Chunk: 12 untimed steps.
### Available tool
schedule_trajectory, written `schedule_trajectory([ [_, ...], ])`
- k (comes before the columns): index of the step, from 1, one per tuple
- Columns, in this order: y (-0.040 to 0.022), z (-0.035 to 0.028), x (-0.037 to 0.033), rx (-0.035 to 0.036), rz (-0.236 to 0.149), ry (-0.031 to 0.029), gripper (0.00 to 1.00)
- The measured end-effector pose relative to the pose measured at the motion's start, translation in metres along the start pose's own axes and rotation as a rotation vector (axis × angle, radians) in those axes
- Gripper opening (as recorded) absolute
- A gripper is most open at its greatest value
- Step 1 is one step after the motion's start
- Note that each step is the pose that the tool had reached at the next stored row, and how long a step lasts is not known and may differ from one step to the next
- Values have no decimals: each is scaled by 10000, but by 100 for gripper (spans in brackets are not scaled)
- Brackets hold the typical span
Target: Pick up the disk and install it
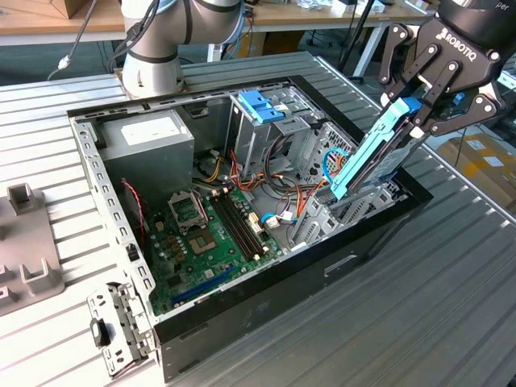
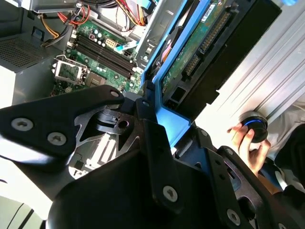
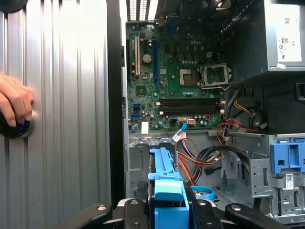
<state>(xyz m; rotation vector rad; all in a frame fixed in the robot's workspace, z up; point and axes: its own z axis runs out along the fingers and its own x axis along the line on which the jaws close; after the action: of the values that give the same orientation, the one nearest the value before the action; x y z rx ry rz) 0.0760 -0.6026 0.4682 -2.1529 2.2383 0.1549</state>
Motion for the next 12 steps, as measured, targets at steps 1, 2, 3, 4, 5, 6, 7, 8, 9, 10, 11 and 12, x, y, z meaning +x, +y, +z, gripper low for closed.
schedule_trajectory([
  [1, 0, 3, 0, 0, 1, -2, 37],
  [2, 0, 5, 0, 0, 1, 0, 37],
  [3, -1, 8, -1, 0, 1, -2, 37],
  [4, -1, 10, -5, 1, 0, -1, 37],
  [5, -2, 14, -12, 0, -2, 0, 37],
  [6, -2, 22, -14, 0, -8, -3, 37],
  [7, -1, 22, -16, -2, -24, 1, 37],
  [8, -1, 24, -18, -6, -72, 4, 37],
  [9, -1, 28, -18, -16, -179, 8, 37],
  [10, 0, 32, -19, -24, -261, 12, 37],
  [11, -1, 37, -21, -29, -326, 16, 37],
  [12, -2, 44, -22, -31, -343, 17, 37],
])
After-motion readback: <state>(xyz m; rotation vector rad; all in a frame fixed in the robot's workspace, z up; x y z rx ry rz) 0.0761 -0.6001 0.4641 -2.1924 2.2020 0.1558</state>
